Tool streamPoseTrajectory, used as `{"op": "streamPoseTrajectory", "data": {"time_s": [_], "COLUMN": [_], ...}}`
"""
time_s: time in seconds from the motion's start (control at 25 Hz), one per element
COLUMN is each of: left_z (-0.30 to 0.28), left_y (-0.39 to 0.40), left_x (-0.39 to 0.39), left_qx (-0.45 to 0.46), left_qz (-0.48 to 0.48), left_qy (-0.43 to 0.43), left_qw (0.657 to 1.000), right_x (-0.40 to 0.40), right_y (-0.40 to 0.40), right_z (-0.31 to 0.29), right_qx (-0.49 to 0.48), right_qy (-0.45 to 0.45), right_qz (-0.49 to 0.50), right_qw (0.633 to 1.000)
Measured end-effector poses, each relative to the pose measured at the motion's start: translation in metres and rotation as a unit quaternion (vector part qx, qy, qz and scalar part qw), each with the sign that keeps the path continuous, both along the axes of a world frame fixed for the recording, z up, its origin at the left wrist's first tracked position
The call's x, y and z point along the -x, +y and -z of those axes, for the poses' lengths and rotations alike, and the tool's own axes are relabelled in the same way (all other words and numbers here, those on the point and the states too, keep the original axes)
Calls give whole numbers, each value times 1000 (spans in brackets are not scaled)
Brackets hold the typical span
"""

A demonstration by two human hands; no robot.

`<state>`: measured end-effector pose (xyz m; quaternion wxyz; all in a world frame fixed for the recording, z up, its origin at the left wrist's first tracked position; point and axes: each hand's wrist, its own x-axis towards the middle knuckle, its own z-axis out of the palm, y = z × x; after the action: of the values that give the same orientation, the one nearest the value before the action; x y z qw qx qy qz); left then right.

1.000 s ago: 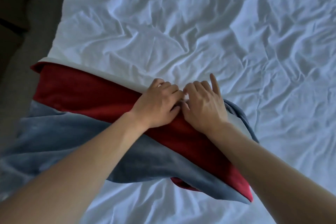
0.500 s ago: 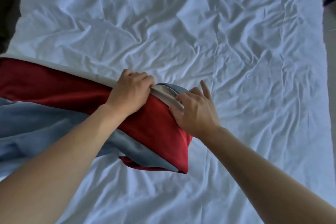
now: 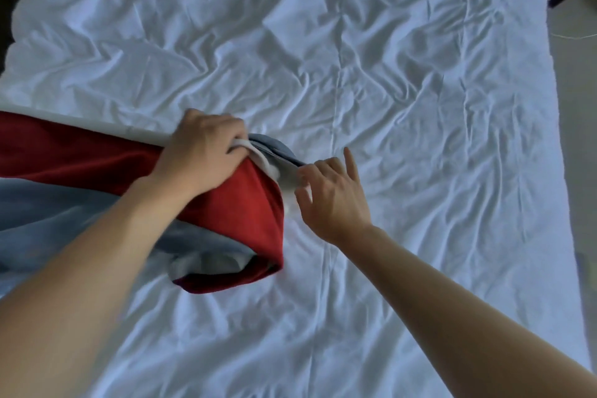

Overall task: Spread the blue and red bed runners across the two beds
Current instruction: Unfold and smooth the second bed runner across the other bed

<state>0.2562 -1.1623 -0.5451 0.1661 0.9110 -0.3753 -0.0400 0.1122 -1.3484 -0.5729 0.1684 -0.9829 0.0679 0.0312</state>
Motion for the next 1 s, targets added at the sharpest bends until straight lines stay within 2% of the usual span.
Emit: {"op": "streamPoseTrajectory", "data": {"time_s": [0.08,0.2,0.28,0.44,0.56,0.68,0.76,0.88,1.0], "left_z": [-8,-16,-15,-7,-3,-2,-5,-8,-11], "left_y": [31,60,49,1,-25,-32,-31,-31,-37], "left_x": [-25,-46,-48,-36,-27,-28,-36,-48,-47], "left_qx": [-56,-162,-166,-111,-157,-176,-184,-179,-163], "left_qz": [-66,-113,-89,-8,68,114,119,123,120], "left_qy": [-17,33,52,107,82,122,163,148,127], "left_qw": [996,980,981,988,982,970,962,965,971], "right_x": [1,-10,-21,-41,-52,-51,-41,-26,-27], "right_y": [-3,8,20,37,39,20,-6,-36,-36], "right_z": [8,23,30,34,28,21,17,12,6], "right_qx": [3,-15,-31,-120,-155,-87,-26,52,69], "right_qy": [50,91,82,44,1,-6,44,97,73], "right_qz": [38,70,93,149,155,150,168,194,213], "right_qw": [998,993,992,980,976,985,984,975,972]}}
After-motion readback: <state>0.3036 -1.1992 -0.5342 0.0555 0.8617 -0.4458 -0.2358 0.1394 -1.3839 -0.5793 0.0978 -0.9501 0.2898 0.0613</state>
